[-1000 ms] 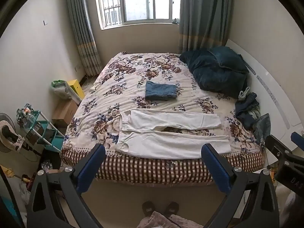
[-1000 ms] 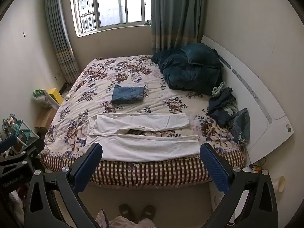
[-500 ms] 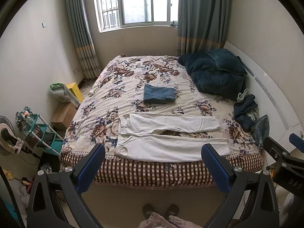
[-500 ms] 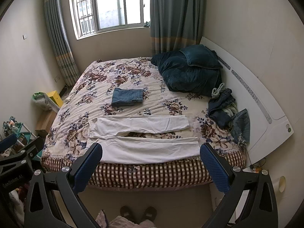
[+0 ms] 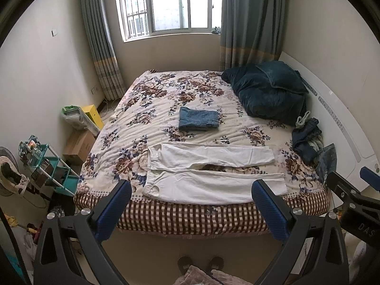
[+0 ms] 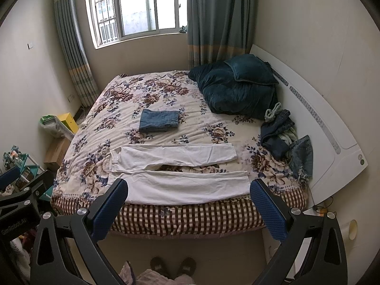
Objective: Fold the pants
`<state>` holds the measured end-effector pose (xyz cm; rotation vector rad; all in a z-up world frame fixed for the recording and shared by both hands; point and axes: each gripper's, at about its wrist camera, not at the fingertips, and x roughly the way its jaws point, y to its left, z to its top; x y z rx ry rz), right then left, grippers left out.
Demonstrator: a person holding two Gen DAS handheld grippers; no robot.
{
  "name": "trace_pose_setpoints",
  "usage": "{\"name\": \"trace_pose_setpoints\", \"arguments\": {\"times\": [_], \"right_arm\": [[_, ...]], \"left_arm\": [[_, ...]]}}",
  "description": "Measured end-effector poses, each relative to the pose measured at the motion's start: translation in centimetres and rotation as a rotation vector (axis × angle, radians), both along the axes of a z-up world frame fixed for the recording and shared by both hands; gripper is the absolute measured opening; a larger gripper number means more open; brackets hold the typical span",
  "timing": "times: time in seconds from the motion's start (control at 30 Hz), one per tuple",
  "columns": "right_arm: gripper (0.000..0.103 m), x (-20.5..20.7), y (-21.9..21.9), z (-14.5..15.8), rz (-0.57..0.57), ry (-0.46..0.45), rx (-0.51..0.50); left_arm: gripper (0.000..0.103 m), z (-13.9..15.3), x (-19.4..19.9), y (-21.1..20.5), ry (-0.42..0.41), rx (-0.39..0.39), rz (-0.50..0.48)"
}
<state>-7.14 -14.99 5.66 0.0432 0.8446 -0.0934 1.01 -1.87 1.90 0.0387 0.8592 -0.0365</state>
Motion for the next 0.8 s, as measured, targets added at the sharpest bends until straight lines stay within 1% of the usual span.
{"name": "trace_pose_setpoints", "arguments": {"times": [0.17,0.8], "right_arm": [[0.103,0.08,0.25,-0.20,0.001,0.005,0.000],[0.103,0.28,0.10,-0.23,-0.001,0.003,-0.001]], "left_arm": [[0.103,-0.09,0.11,-0.63,0.002,0.002,-0.006],[0.103,0.44,0.36,-0.73,-0.003,0.003,-0.015]]}}
